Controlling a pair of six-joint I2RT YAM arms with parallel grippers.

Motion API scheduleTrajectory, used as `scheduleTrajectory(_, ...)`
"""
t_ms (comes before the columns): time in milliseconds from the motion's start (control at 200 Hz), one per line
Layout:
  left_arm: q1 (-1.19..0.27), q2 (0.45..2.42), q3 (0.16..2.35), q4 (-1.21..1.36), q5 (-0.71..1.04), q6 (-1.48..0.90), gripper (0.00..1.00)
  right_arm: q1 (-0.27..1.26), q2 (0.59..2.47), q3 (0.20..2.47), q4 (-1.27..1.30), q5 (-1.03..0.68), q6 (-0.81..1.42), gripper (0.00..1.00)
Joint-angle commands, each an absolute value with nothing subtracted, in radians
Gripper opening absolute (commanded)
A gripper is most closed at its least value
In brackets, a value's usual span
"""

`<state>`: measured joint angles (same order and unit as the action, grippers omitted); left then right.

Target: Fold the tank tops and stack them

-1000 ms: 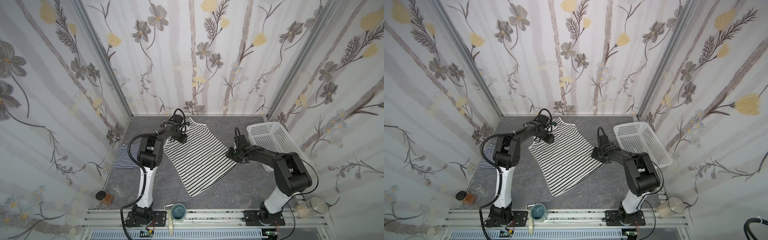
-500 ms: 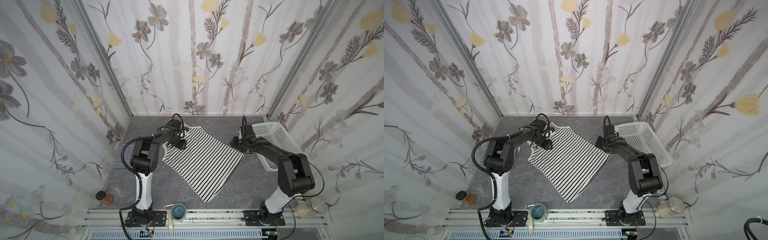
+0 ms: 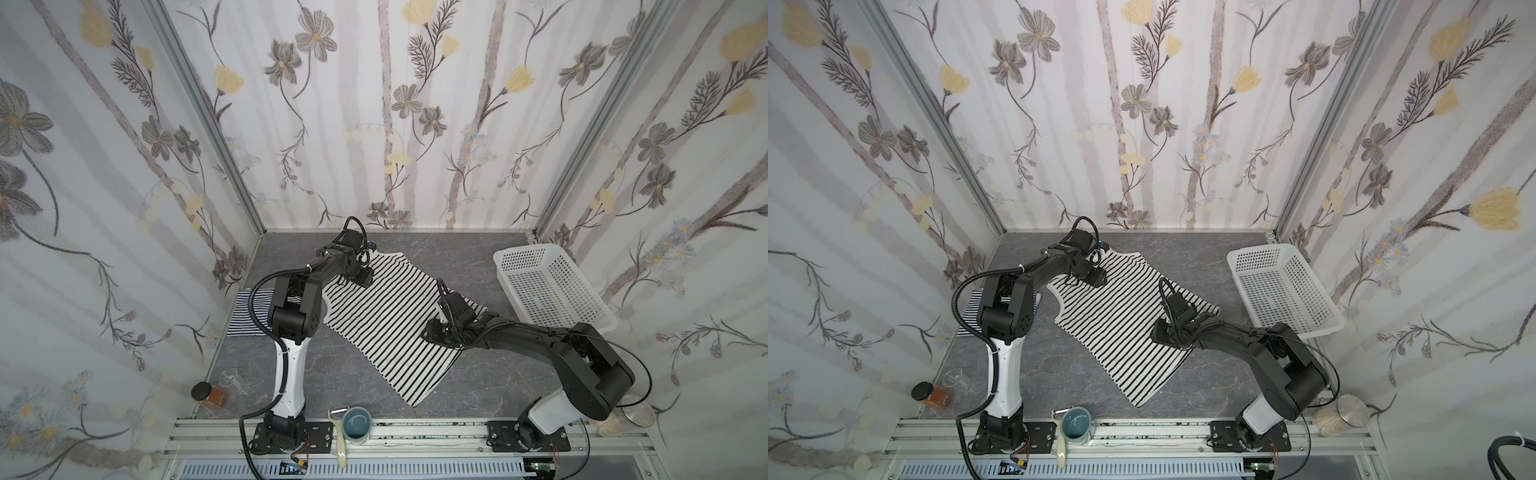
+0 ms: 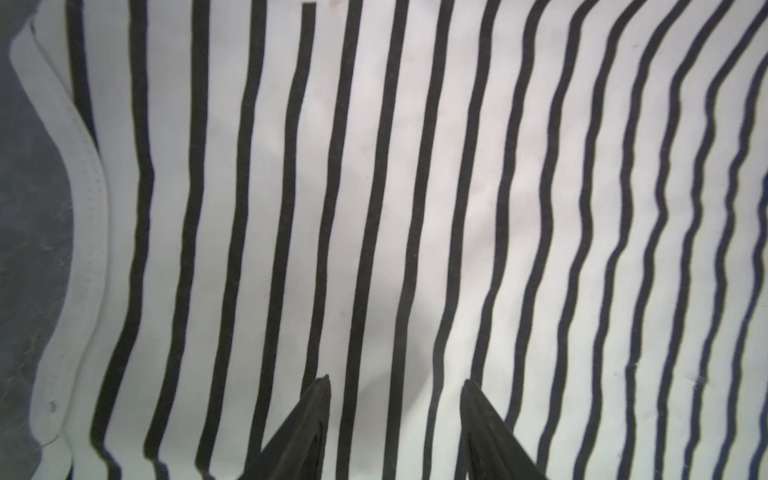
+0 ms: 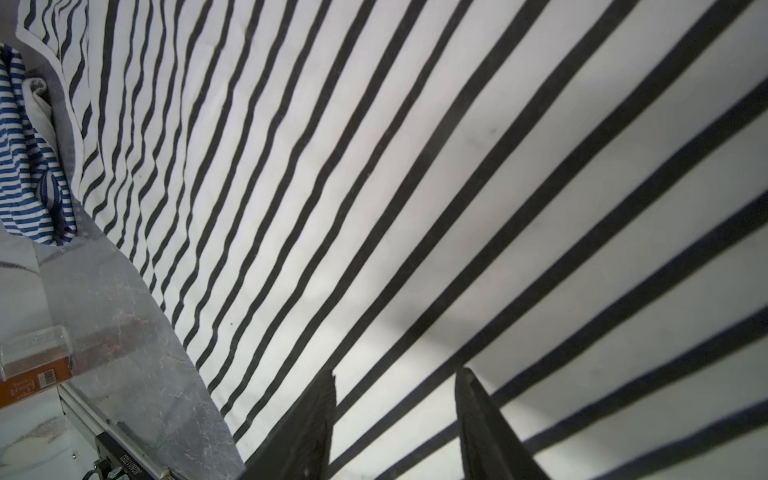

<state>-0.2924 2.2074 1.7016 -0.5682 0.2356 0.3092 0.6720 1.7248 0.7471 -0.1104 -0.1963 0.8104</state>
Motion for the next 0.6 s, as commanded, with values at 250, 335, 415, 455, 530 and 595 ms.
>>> scheduleTrajectory(250, -0.272, 2.181, 1.618, -0.537, 0.214, 0.308, 0.52, 0.659, 1.78, 0.652, -0.019, -0.193, 0.882, 0.49)
scheduleTrajectory(335, -0.267, 2.159, 1.576, -0.531, 0.216, 0.315, 0.52, 0.613, 1.792, 0.655, -0.04, -0.189, 0.862, 0.49)
scheduleTrajectory(415, -0.263, 2.139, 1.534, -0.525, 0.215, 0.323, 0.52, 0.559, 1.783, 0.663, -0.059, -0.183, 0.832, 0.49)
scheduleTrajectory(455, -0.263, 2.128, 1.512, -0.523, 0.216, 0.327, 0.52, 0.529, 1.781, 0.675, -0.072, -0.181, 0.814, 0.49)
scheduleTrajectory(530, -0.264, 2.106, 1.473, -0.52, 0.227, 0.328, 0.52, 0.474, 1.786, 0.716, -0.105, -0.177, 0.772, 0.49)
scheduleTrajectory(595, -0.264, 2.083, 1.439, -0.518, 0.237, 0.325, 0.52, 0.429, 1.805, 0.763, -0.13, -0.172, 0.737, 0.49)
